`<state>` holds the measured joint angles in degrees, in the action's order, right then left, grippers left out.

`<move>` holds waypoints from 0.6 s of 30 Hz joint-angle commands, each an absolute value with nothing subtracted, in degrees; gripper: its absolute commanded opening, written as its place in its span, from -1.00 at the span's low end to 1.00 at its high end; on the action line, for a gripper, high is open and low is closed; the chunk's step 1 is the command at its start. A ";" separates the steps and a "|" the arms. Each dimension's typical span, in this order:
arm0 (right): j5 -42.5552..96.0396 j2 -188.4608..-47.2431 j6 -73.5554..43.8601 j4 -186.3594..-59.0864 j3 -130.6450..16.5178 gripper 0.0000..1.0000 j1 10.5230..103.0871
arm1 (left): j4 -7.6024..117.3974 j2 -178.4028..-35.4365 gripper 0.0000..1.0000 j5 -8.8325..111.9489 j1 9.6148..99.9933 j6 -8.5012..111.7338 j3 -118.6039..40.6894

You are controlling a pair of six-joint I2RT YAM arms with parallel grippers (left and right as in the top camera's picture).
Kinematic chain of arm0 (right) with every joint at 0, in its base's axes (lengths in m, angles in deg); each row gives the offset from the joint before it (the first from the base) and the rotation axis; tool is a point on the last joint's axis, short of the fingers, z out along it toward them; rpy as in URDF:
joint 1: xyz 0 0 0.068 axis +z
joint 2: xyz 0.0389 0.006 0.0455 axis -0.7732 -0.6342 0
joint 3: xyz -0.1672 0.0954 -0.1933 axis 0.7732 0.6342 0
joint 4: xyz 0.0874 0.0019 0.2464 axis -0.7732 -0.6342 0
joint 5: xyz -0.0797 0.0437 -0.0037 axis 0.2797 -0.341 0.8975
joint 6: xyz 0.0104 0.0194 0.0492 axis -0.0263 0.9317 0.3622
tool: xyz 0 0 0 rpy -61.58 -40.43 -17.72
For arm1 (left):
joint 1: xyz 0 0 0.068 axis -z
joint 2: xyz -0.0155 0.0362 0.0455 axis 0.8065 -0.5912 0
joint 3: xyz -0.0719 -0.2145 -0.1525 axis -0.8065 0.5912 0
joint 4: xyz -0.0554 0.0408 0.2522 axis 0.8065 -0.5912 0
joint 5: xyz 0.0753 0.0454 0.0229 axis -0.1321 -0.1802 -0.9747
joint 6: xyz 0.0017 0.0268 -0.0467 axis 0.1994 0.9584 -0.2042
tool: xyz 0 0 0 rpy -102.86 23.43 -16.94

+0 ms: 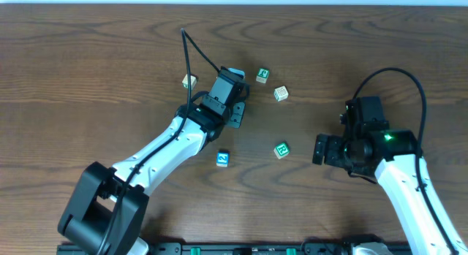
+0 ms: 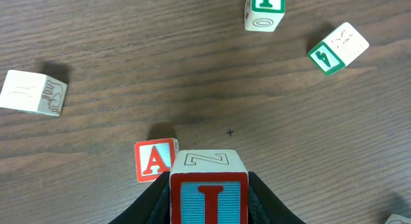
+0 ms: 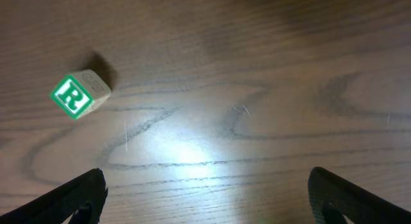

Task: Spell out Ai2
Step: 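Carry the I block beside the A block and release it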

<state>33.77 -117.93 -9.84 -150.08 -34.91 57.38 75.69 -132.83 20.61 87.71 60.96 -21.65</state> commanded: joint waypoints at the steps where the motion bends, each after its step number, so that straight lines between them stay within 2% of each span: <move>1: 34.56 -117.60 -9.25 -149.92 -34.10 0.99 57.87 | 76.00 -134.86 -0.34 20.72 87.51 62.18 -22.04; 18: 34.10 -117.60 -9.01 -150.27 -34.10 0.99 57.87 | 79.63 -141.22 -0.33 21.00 87.49 62.16 -22.52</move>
<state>33.73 -117.93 -9.82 -150.16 -34.45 57.38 79.13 -140.61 20.96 87.67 61.14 -21.65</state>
